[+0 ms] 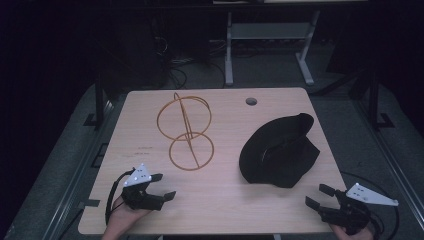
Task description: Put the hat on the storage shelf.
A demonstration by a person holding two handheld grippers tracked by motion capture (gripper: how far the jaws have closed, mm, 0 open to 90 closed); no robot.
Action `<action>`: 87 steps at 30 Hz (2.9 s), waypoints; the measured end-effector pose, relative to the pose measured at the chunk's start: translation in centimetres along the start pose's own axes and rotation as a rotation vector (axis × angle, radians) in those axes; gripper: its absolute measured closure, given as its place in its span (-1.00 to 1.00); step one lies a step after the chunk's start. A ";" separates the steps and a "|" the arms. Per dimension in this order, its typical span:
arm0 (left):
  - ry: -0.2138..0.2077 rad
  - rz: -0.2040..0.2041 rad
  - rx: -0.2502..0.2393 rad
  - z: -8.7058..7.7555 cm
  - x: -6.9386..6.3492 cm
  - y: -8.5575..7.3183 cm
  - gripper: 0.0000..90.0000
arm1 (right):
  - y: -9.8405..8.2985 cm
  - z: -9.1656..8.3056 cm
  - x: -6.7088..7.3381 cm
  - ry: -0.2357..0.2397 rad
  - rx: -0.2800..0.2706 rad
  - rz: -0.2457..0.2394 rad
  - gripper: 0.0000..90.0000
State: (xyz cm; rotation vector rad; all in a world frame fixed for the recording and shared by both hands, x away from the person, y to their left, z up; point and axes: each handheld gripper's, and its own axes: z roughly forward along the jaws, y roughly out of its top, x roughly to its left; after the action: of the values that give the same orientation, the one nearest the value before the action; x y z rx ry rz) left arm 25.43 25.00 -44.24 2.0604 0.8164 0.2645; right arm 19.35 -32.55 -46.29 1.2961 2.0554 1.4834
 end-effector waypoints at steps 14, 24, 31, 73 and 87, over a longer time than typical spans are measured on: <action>-0.033 0.061 0.006 0.8 -1.6 0.8 -0.60 | 0.0 -0.4 -0.1 -0.004 -0.018 -0.003 -0.53; -0.087 0.094 0.024 2.0 -2.7 1.6 -0.60 | 0.0 -0.4 0.1 -0.008 -0.023 -0.007 -0.54; -0.146 0.106 0.014 3.1 -3.8 2.9 -0.64 | 0.1 -0.5 0.1 -0.007 -0.026 -0.009 -0.54; -0.300 0.266 0.038 11.5 -9.6 10.6 -0.62 | 0.3 -0.7 0.1 -0.010 -0.037 -0.019 -0.54; -0.331 0.273 0.055 14.2 -10.3 12.3 -0.55 | 0.3 -0.7 0.2 -0.009 -0.039 -0.014 -0.54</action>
State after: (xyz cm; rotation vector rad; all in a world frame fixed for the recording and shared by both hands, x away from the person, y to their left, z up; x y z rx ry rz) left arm 29.71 4.18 -41.65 2.1891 0.3448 0.0454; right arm 18.90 -32.76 -45.69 1.2682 2.0157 1.5018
